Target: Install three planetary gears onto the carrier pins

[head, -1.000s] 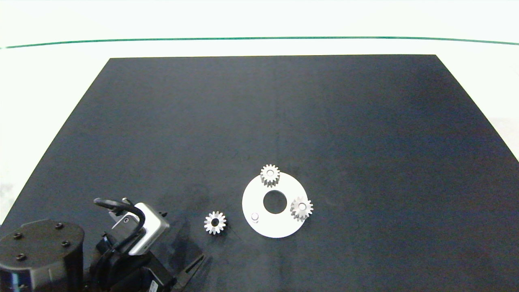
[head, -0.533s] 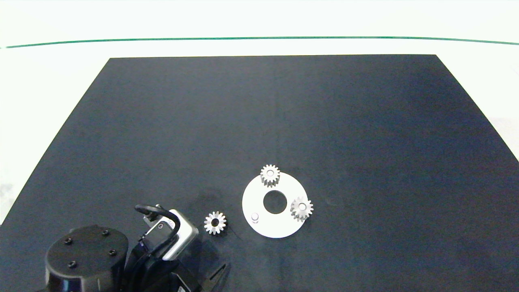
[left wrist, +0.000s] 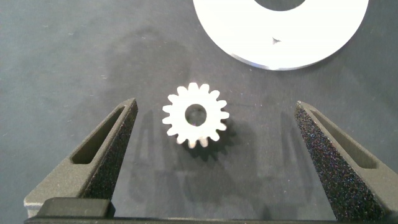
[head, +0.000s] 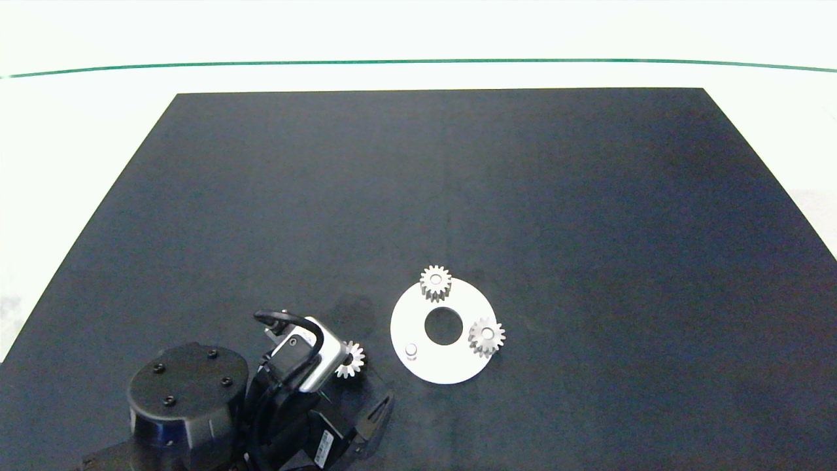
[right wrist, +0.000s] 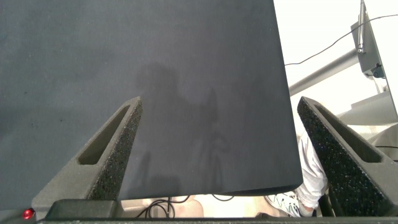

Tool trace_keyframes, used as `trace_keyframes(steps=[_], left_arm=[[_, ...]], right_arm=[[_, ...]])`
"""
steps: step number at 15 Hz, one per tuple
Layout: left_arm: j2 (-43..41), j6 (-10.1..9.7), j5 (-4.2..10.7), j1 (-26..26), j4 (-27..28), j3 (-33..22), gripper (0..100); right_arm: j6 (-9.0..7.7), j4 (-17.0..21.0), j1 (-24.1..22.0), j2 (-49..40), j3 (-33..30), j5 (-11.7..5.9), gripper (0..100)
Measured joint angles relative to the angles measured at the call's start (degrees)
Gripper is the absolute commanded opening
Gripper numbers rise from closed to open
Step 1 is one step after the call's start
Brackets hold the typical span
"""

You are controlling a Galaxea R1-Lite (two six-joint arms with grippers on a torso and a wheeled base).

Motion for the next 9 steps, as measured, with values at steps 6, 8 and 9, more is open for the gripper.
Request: trace_keyframes(steps=[6, 8, 9], left_arm=[[2.9, 0.11, 0.05, 0.1, -0.4, -0.3, 97], [3.0, 0.12, 0.05, 0.1, -0.4, -0.5, 92], [2.9, 0.15, 0.05, 0.2, -0.3, -0.6, 91]], right_arm=[[0.05, 0.0, 0.1, 0.0, 0.1, -0.09, 100], [0.02, 0.0, 0.1, -0.1, 0.1, -0.11, 100], [0.02, 0.0, 0.1, -0.2, 0.1, -0.18, 100]])
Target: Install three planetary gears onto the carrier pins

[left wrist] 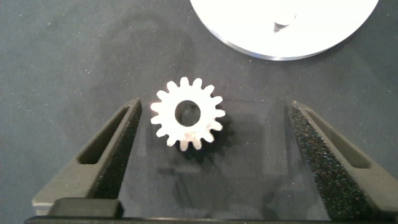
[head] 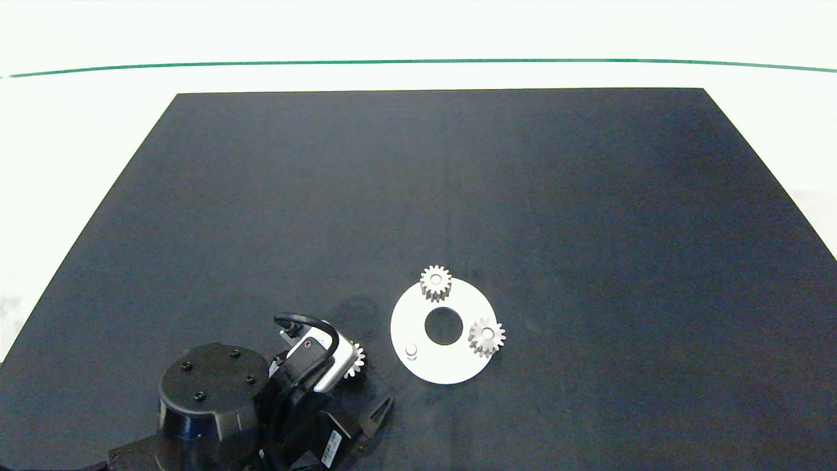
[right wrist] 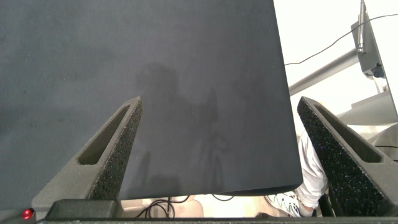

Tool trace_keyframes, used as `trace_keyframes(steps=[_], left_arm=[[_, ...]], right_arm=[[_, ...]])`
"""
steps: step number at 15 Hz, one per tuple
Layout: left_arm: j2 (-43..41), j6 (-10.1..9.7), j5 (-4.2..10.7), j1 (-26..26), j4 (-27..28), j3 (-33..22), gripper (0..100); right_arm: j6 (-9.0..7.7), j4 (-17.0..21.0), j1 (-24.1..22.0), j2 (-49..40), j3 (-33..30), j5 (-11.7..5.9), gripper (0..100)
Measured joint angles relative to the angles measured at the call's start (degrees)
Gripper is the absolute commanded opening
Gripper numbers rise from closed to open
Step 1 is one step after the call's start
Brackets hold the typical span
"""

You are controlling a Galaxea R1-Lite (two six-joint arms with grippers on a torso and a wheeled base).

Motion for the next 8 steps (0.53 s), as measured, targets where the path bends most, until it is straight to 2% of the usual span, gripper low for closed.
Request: trace_keyframes(steps=[8], left_arm=[[-0.1, 0.27, -0.05, 0.3, -0.2, 0.1, 74]], right_arm=[[-0.02, 0.1, 0.0, -0.6, 0.1, -0.20, 100]])
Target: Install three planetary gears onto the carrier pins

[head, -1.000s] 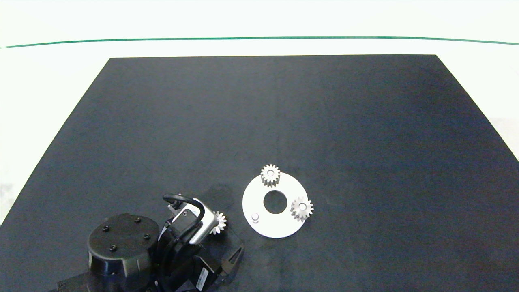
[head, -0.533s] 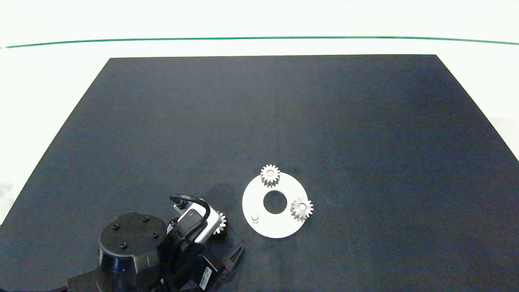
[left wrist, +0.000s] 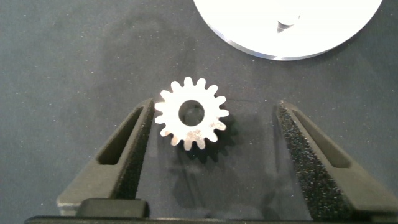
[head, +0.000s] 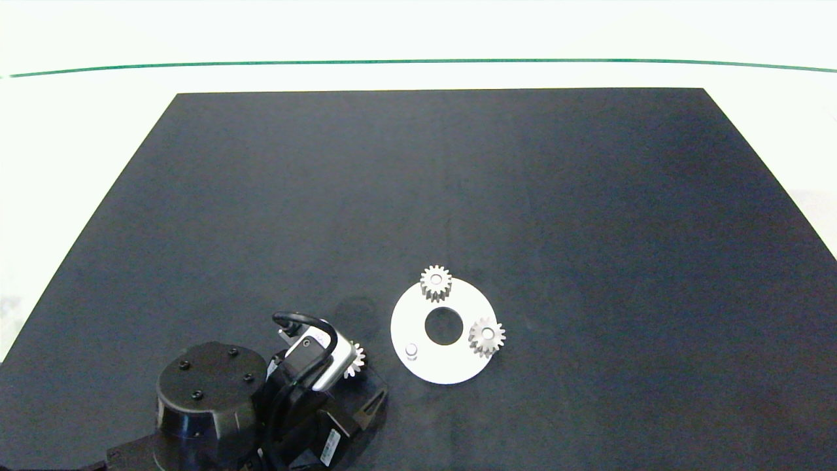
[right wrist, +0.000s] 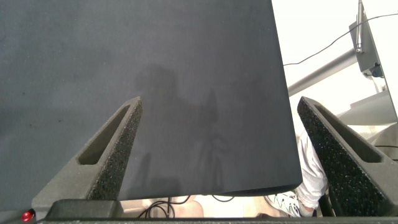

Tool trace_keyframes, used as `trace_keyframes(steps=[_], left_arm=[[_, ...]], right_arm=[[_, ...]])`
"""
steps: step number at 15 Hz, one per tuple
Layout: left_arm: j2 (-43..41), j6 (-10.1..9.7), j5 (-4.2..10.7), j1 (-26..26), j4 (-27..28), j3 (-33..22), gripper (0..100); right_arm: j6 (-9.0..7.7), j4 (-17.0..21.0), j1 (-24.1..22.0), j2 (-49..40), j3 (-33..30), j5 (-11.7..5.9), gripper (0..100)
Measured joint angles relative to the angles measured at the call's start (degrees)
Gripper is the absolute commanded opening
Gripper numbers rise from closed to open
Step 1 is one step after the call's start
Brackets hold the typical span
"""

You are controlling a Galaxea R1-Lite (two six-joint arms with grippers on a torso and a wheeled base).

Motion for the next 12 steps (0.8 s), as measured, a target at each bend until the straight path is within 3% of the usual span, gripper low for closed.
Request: trace_keyframes(steps=[12], left_arm=[[-0.1, 0.48, -0.02, 0.6, 0.0, -0.1, 50]], right_arm=[[-0.05, 0.2, -0.1, -0.5, -0.2, -0.02, 100]])
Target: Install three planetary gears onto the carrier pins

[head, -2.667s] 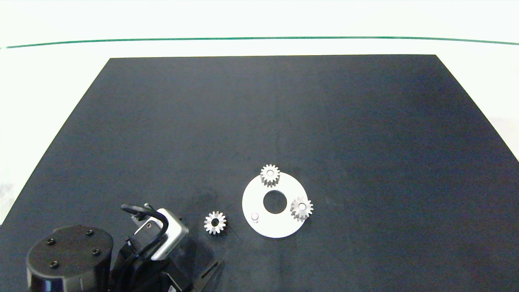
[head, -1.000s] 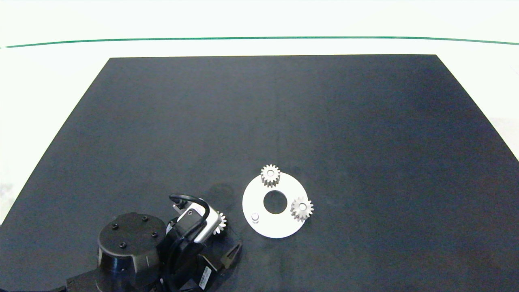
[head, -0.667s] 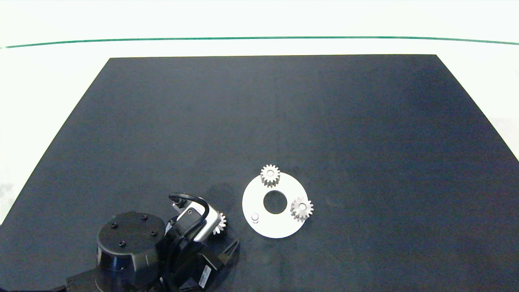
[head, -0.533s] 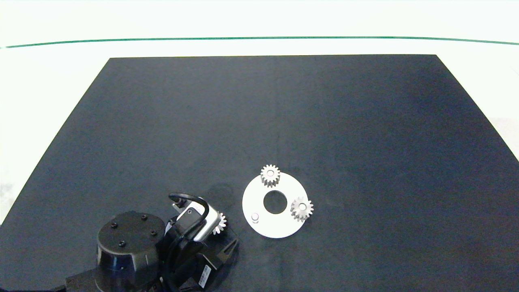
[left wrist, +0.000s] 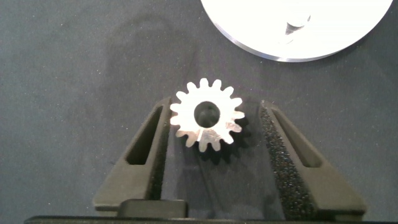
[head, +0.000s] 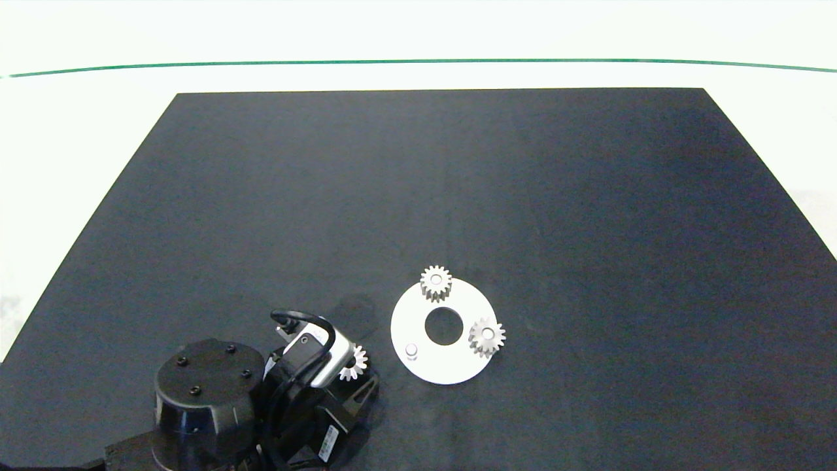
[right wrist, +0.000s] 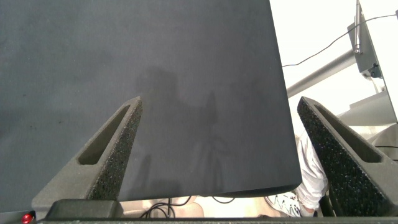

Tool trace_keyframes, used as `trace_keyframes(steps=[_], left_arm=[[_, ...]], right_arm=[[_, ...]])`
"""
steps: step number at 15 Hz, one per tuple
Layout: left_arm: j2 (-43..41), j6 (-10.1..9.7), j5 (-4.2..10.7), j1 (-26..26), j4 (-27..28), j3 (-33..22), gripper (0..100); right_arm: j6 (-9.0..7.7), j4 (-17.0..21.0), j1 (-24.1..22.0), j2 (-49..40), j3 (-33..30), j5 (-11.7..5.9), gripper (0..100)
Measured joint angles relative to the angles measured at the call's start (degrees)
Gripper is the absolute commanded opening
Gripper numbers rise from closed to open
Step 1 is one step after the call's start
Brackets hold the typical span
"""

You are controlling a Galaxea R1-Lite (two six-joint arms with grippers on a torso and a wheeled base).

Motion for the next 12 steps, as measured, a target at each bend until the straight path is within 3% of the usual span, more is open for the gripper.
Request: trace_keyframes(steps=[2, 12], left_arm=[[0.0, 0.72, -0.06, 0.0, 0.0, 0.1, 46], [0.3, 0.68, -0.30, -0.1, 0.0, 0.1, 26]], right_arm=[[-0.01, 0.0, 0.0, 0.0, 0.0, -0.01, 100], [-0.01, 0.0, 0.0, -0.2, 0.0, -0.01, 100]])
